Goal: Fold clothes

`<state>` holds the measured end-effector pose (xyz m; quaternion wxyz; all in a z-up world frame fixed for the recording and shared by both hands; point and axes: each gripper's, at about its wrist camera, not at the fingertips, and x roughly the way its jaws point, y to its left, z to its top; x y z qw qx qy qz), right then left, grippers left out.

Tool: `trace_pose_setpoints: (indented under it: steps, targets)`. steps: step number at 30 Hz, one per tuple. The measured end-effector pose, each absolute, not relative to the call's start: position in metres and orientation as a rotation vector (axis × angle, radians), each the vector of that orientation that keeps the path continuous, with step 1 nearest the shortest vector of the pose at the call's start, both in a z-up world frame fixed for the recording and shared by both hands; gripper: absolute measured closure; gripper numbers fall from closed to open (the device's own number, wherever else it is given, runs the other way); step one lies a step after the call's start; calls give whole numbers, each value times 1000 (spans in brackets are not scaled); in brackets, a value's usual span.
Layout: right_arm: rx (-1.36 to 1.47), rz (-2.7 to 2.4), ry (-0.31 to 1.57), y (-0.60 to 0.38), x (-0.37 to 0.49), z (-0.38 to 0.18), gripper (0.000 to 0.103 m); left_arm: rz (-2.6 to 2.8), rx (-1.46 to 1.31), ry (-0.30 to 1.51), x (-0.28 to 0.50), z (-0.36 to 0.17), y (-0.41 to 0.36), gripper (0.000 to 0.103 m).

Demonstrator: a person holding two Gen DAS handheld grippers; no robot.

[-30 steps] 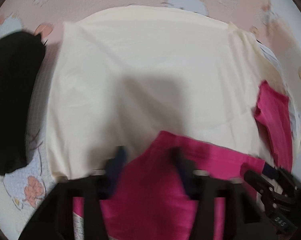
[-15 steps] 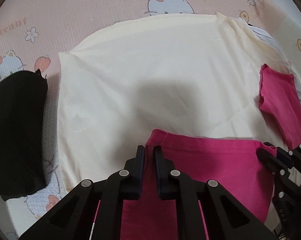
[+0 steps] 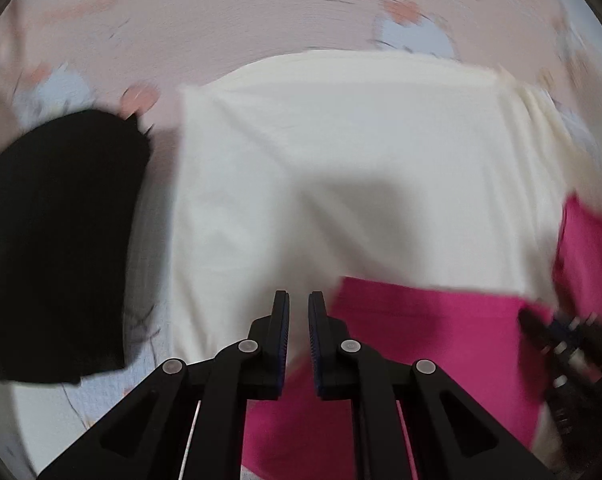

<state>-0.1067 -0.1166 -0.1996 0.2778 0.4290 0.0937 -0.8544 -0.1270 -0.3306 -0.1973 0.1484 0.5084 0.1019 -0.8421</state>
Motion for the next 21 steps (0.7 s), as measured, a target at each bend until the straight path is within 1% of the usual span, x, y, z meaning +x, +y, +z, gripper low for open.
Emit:
trace_pose_setpoints:
  steps: [3,5,6,7,8,9,10,13,15,21]
  targets:
    - [1199,-2270,176,-110,-113,-204,96,-2428,1421,742,-112,-192,-359,95]
    - [1223,-2271,159,-107,-114,-203,88,-2406,1379,957,-101,-189,-374,94]
    - [1235,-2271,158,-105,-113,-203,80,-2396,1375,1003,-93,-187,-374,94]
    - [1242,-2271,148,-102,-112,-202,70,-2396,1377,1018,-88,-187,-376,94]
    - [1251,-2272,131,-99,-110,-200,64,-2396,1379,1034,-84,-187,-379,94]
    - [1266,-2269,106,-95,-109,-199,53,-2397,1381,1049,-79,-187,-381,94]
    - [1295,-2257,63,-90,-108,-197,48,-2397,1383,1065,-74,-187,-384,93]
    - [1356,-2215,-35,-79,-105,-194,46,-2386,1418,1128,-67,-191,-383,93]
    - [1395,-2181,-60,-72,-100,-192,46,-2364,1427,1154,-60,-196,-384,93]
    - [1492,-2073,-18,-69,-80,-193,46,-2323,1410,1058,-38,-208,-379,92]
